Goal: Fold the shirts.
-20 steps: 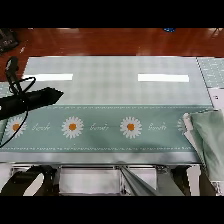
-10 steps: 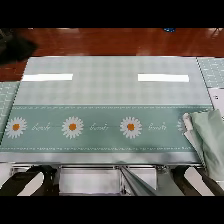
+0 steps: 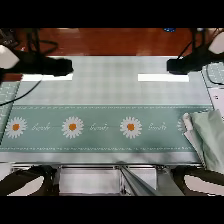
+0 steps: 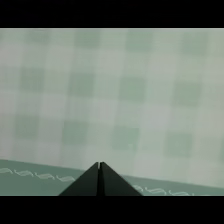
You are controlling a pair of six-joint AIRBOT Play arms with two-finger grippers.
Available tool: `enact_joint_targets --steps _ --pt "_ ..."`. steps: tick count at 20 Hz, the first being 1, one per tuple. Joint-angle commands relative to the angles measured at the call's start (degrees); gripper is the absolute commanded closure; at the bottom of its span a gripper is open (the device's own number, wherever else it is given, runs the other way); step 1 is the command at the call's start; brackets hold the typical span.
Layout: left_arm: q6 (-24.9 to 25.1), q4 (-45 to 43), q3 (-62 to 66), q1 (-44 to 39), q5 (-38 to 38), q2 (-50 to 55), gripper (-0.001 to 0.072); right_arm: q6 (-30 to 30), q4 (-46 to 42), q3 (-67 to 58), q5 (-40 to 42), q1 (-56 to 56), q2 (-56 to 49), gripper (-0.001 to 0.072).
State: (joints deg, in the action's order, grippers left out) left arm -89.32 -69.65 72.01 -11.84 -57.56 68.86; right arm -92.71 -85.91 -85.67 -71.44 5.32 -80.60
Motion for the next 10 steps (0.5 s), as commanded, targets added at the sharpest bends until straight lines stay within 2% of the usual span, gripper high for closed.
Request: enact_joint_targets --steps 1,3,10 --pt "-4.42 -3.45 -3.37 -0.07 -1.07 3.39 0.0674 -4.33 -6.16 -0.57 -5.29 3.37 -4.83 0.0688" --pt "-4.09 -3.54 -3.28 0.35 1.4 3.23 0.0674 -4.33 -6.16 -0.57 -5.22 3.37 -4.83 0.0687" --pt "-3.37 -3.45 -3.28 0.5 1.62 3.3 0.0674 -4.33 -6.14 -0.57 -5.18 3.37 -4.83 0.0688"
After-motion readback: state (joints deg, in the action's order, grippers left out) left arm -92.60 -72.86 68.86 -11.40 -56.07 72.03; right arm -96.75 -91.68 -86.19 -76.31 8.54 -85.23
